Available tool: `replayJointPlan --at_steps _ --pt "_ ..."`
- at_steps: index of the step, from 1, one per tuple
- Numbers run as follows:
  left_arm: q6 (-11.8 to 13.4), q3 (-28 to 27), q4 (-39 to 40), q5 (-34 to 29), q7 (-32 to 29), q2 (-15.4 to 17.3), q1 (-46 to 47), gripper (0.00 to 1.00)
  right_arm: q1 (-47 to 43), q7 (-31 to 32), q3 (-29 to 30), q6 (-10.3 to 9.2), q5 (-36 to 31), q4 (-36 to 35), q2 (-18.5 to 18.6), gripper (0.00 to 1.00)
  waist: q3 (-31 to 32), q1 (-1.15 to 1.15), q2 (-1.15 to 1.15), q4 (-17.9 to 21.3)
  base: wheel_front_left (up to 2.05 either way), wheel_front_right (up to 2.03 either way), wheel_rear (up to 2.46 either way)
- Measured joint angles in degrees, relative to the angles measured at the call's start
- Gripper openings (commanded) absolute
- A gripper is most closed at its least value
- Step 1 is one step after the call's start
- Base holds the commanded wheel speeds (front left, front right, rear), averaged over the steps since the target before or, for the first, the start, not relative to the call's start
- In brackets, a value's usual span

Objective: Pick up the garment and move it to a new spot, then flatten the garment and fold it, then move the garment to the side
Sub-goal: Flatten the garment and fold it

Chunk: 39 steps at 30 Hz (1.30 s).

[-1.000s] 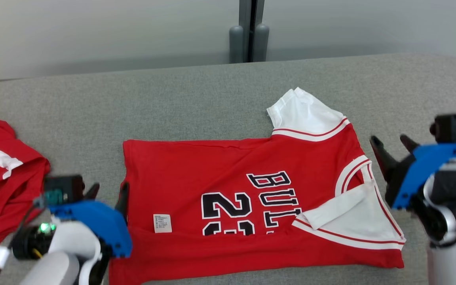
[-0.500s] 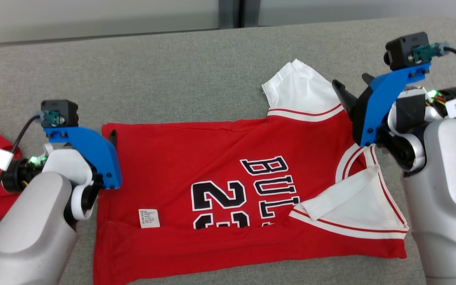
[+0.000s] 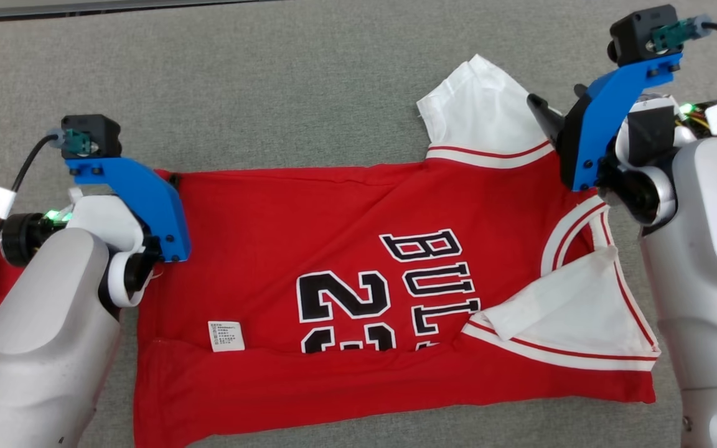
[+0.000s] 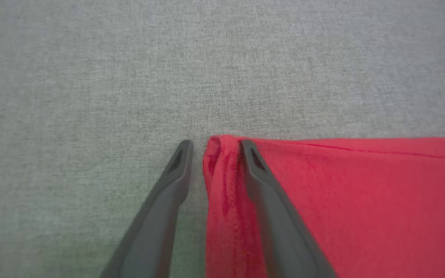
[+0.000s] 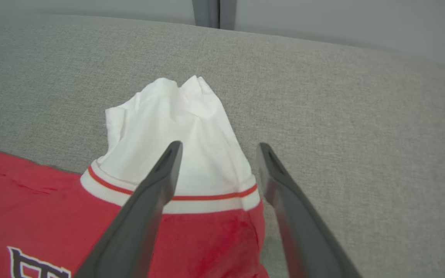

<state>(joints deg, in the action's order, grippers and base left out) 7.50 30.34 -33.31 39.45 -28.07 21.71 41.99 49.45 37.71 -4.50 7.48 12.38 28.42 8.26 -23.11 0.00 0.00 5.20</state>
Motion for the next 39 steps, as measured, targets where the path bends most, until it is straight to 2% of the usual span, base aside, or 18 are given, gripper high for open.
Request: replayJointPlan --at_steps 4,14,20,24,25,27,34,39 --pt "-0.67 0.57 0.92 0.24 0.30 -1.35 0.60 0.00 3.26 0.25 1.14 0.00 -0.37 2.81 1.13 1.00 -1.21 0.00 0.00 -1.29 0.00 0.00 0.00" --pt "-2.02 2.78 6.79 -0.53 4.47 -4.66 0.16 0.00 11.09 -0.80 4.82 0.00 -7.56 12.61 3.89 1.00 -4.32 0.00 0.00 -7.63 0.00 0.00 0.00" --pt "-2.72 3.58 8.70 -0.60 6.24 -6.65 -0.08 0.00 12.99 -2.74 6.65 0.00 -9.37 18.23 4.42 1.00 -6.26 0.00 0.00 -11.60 0.00 0.00 0.00" --pt "-3.02 3.74 9.12 -0.55 7.35 -7.53 0.03 0.00 14.18 -3.18 6.76 0.00 -9.99 20.92 4.88 0.98 -7.39 0.00 0.00 -12.93 0.00 0.00 0.00" --pt "-3.09 3.75 9.12 -0.33 7.57 -7.67 0.05 0.00 14.51 -3.09 6.59 0.00 -9.98 21.46 4.88 0.70 -7.54 -0.01 0.00 -13.09 0.00 0.00 0.00" --pt "-3.15 3.76 8.93 -0.19 8.02 -7.71 0.06 0.00 14.95 -3.01 5.61 0.00 -10.02 22.21 4.89 0.00 -7.53 -0.01 0.00 -13.04 0.00 0.00 0.00" --pt "-1.52 2.10 7.43 -1.25 13.83 -6.76 -0.70 0.00 14.97 -9.46 4.43 0.01 -7.95 22.50 4.54 0.00 -6.04 0.00 0.00 -11.33 0.00 0.00 0.00" --pt "-1.47 0.81 7.36 -1.78 19.57 -5.09 -2.91 0.00 13.90 -15.10 3.37 0.01 -4.81 20.95 4.54 0.00 -3.34 0.00 0.00 -9.57 0.00 0.00 0.00"
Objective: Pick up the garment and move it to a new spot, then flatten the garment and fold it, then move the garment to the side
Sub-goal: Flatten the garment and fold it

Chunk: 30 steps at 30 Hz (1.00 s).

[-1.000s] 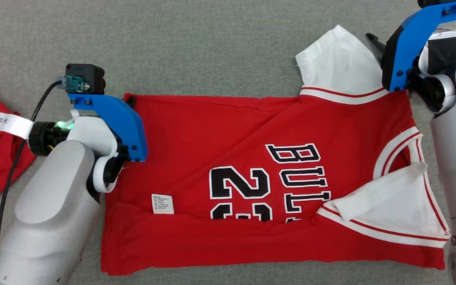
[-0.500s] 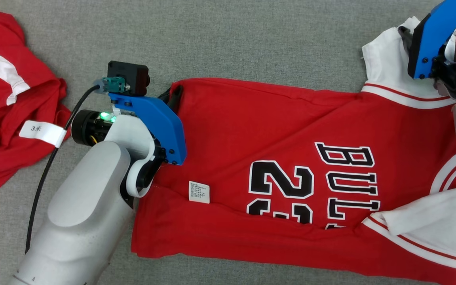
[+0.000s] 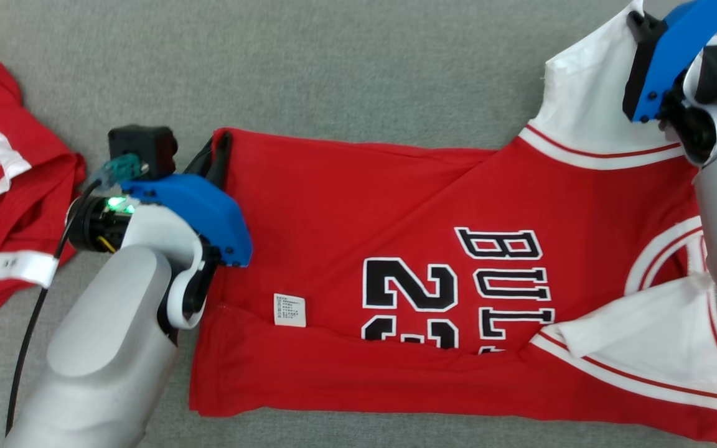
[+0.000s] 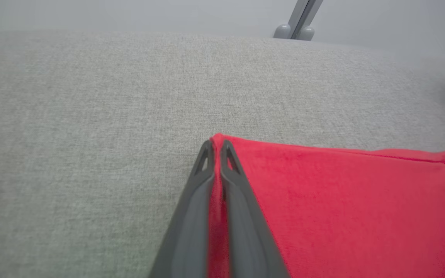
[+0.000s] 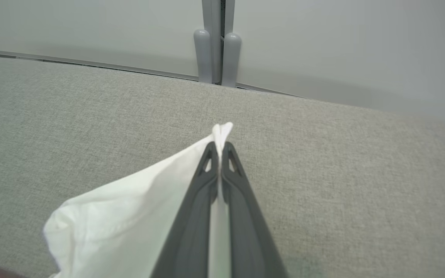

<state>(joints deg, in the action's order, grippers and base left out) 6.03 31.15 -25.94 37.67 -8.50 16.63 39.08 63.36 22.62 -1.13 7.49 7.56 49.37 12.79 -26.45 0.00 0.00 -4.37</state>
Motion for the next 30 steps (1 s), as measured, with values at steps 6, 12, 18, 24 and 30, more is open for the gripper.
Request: replayJointPlan --at_steps 6,12,18,24,30 --pt "-1.20 -0.41 2.21 -0.46 6.10 2.04 -4.76 0.00 -4.92 -4.14 -3.31 0.00 6.34 -3.77 0.51 0.00 4.53 0.00 0.00 2.14 0.00 0.00 0.00" --pt "-2.11 0.63 4.77 -0.54 8.42 4.08 -11.49 0.00 -13.78 -3.08 -6.95 0.00 13.14 -11.22 3.09 0.00 9.13 0.00 0.00 4.01 0.00 0.00 0.00" --pt "-3.16 1.91 6.66 -1.83 11.17 6.75 -16.28 0.00 -25.62 0.41 -6.27 -0.01 18.15 -21.15 6.21 0.00 12.36 -0.01 0.00 5.41 0.00 0.00 0.00" --pt "-3.12 2.49 5.94 -3.15 14.08 8.99 -19.70 0.00 -37.93 3.55 -2.89 -0.01 20.38 -32.59 5.02 0.00 13.81 -0.01 0.00 6.77 0.00 0.00 0.00" --pt "-2.91 2.50 4.82 -3.35 16.55 9.68 -22.41 0.00 -47.28 6.03 1.29 -0.01 19.49 -41.34 1.14 0.00 14.74 -0.01 0.00 7.95 0.00 0.00 0.00"
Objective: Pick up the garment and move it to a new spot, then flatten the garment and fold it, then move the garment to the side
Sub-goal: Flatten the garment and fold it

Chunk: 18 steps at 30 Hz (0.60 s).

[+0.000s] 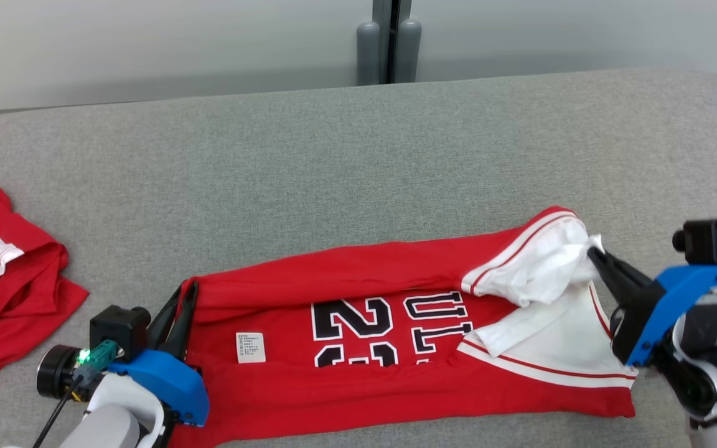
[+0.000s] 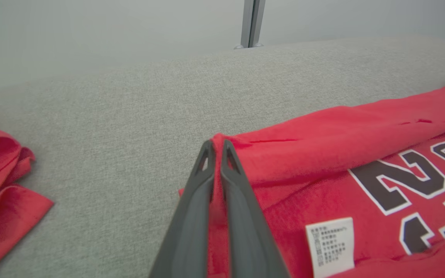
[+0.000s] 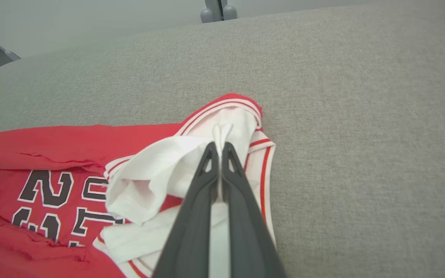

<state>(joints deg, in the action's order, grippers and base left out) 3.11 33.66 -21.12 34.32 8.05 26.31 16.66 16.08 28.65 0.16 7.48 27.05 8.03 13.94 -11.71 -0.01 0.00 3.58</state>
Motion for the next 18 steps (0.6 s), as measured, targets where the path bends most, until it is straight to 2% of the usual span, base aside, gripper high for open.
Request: replayJointPlan --at_steps 9,10,11,12,14,15,18 --pt "1.45 -0.53 -1.59 1.56 1.66 -0.82 -2.74 0.00 -9.92 4.08 5.30 0.00 -4.14 -7.83 -5.94 0.00 1.37 0.00 0.00 0.47 0.00 0.00 0.00" --pt "1.64 -0.77 -1.78 1.87 1.89 -1.04 -2.87 0.00 -10.74 4.50 5.72 0.00 -4.61 -8.31 -6.33 0.21 1.45 0.00 0.00 0.46 0.00 0.00 0.00" --pt "1.92 -1.01 -2.05 2.14 2.14 -1.31 -3.04 0.00 -11.56 4.98 6.23 0.00 -5.05 -8.88 -6.93 0.48 1.54 0.00 0.00 0.46 0.00 0.00 0.00" --pt "2.03 -1.16 -2.42 2.57 2.13 -1.58 -3.28 0.36 -12.28 5.38 6.86 0.00 -5.28 -9.39 -7.75 1.00 1.65 0.00 0.00 0.46 0.00 0.00 0.00" --pt "2.32 -1.55 -2.85 3.43 2.26 -2.24 -3.97 0.87 -13.45 6.01 7.37 0.00 -5.87 -10.49 -8.79 1.00 1.87 0.00 0.00 0.41 0.00 0.00 0.00" --pt "2.44 -1.80 -2.97 3.88 2.61 -2.57 -4.22 1.00 -13.99 6.19 7.64 0.00 -6.19 -10.93 -9.10 1.00 2.00 0.00 0.00 0.37 0.00 0.00 0.00" --pt "3.07 -3.10 -2.94 5.13 3.88 -3.75 -4.96 1.00 -15.33 6.89 8.82 0.00 -6.94 -12.01 -9.81 1.00 2.45 0.00 0.00 0.13 0.00 0.00 0.00"
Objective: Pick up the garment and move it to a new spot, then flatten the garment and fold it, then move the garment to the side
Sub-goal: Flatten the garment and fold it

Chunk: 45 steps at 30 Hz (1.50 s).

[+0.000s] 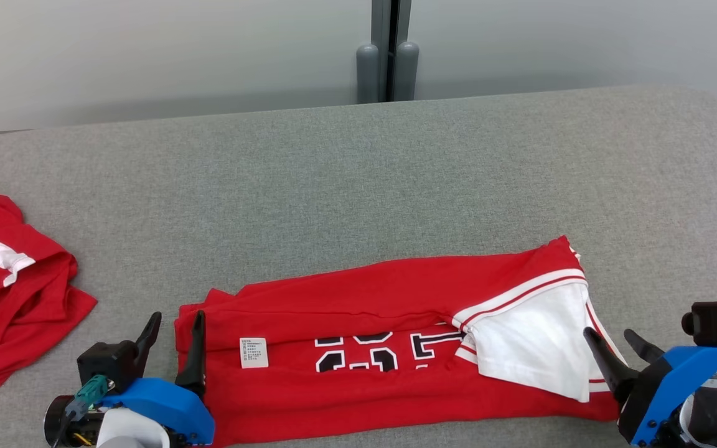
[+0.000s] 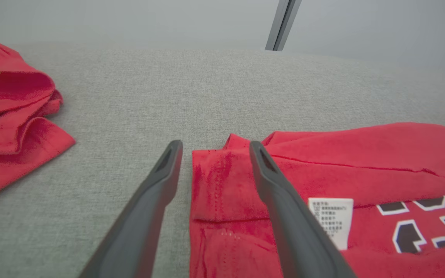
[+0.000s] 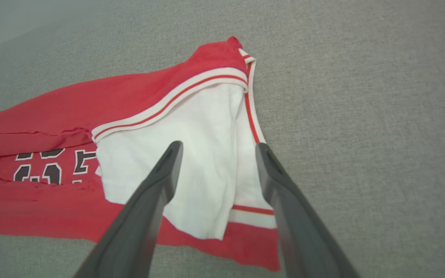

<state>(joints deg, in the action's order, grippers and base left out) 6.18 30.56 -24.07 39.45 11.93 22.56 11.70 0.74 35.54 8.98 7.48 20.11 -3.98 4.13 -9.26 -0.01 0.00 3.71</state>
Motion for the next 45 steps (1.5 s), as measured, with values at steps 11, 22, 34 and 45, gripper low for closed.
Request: replayJointPlan --at_steps 11,22,34,45 --pt "0.82 -8.70 6.56 -3.96 3.08 -2.29 -2.37 1.00 0.69 -0.32 5.42 0.00 -4.30 0.44 -1.04 1.00 2.38 0.01 0.00 -1.64 0.00 0.00 0.00" --pt "-4.15 -14.92 6.13 -10.12 3.08 -4.39 -3.57 1.00 7.56 1.20 5.25 0.00 -8.98 13.36 -1.19 1.00 3.05 0.01 0.00 -3.34 0.00 0.00 0.00" --pt "-4.72 -15.04 4.20 -10.85 1.90 -4.20 -0.61 1.00 12.46 -0.04 6.80 0.00 -12.77 24.38 -0.68 1.00 2.45 0.01 0.00 -5.42 0.00 0.00 0.00" --pt "-4.47 -14.60 4.31 -10.38 1.20 -4.05 -0.26 1.00 15.56 0.05 3.69 -0.02 -13.21 30.78 0.91 0.00 1.40 0.01 0.00 -5.98 0.00 0.00 0.00"
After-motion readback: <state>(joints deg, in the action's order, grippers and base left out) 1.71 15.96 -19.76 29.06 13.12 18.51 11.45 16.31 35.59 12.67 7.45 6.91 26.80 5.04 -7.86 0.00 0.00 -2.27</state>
